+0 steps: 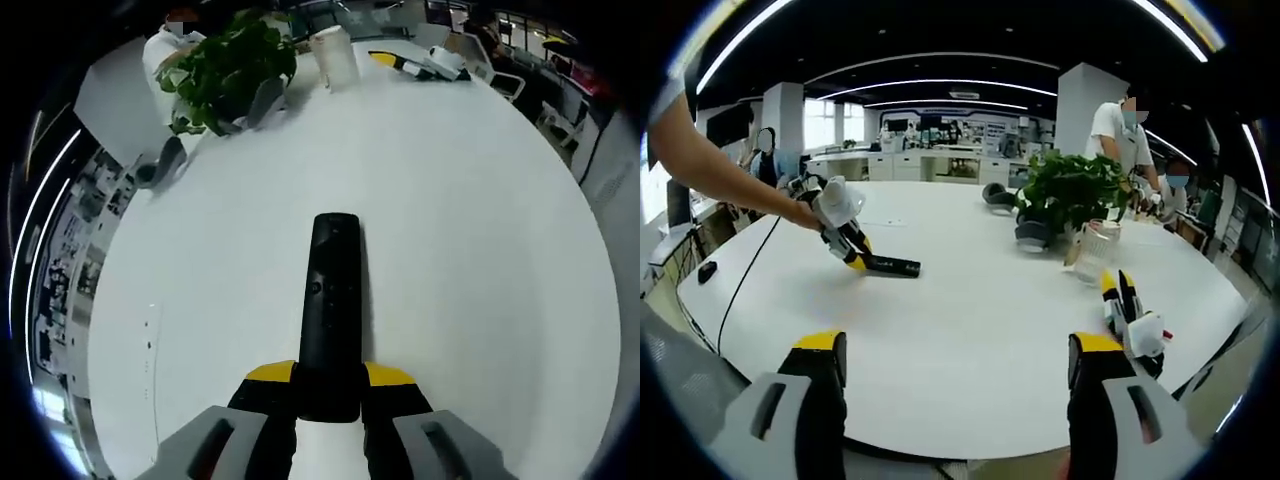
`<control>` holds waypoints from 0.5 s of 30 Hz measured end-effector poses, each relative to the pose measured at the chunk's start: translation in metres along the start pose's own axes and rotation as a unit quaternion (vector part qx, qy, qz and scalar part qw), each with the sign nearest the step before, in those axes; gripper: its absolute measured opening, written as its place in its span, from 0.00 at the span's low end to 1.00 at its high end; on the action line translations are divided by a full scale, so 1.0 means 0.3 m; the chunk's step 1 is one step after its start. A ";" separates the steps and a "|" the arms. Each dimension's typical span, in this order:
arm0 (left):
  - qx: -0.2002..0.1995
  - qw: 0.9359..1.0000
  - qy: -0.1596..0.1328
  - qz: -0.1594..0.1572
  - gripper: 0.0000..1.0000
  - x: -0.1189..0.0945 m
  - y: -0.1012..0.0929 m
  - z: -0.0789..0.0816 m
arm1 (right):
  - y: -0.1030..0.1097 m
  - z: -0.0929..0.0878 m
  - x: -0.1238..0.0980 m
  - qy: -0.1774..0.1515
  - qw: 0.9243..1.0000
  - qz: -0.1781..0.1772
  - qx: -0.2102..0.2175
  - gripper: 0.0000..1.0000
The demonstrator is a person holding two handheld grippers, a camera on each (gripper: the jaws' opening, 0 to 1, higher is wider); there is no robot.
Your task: Press the specified remote control buttons in sequence, fully releasing each button before pressing the next.
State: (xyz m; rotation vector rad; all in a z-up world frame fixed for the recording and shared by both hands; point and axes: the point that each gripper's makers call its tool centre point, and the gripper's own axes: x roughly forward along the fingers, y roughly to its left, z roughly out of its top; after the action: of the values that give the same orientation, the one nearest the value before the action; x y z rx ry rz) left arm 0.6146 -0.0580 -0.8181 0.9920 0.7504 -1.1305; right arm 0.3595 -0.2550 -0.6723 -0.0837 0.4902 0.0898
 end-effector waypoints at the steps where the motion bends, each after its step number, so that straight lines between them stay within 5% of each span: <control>1: 0.001 1.000 0.001 0.000 0.23 0.005 0.004 -0.001 | 0.000 0.001 0.000 -0.001 1.000 0.001 0.000 0.96; 15: 0.016 1.000 0.011 0.005 0.23 0.034 0.091 -0.011 | 0.005 -0.010 0.006 0.009 1.000 0.005 -0.001 0.96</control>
State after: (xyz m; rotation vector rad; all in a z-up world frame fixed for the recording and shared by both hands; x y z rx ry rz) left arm 0.6436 -0.0557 -0.8214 1.0357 0.7474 -1.1281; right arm 0.3597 -0.2536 -0.6758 -0.0836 0.5079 0.0990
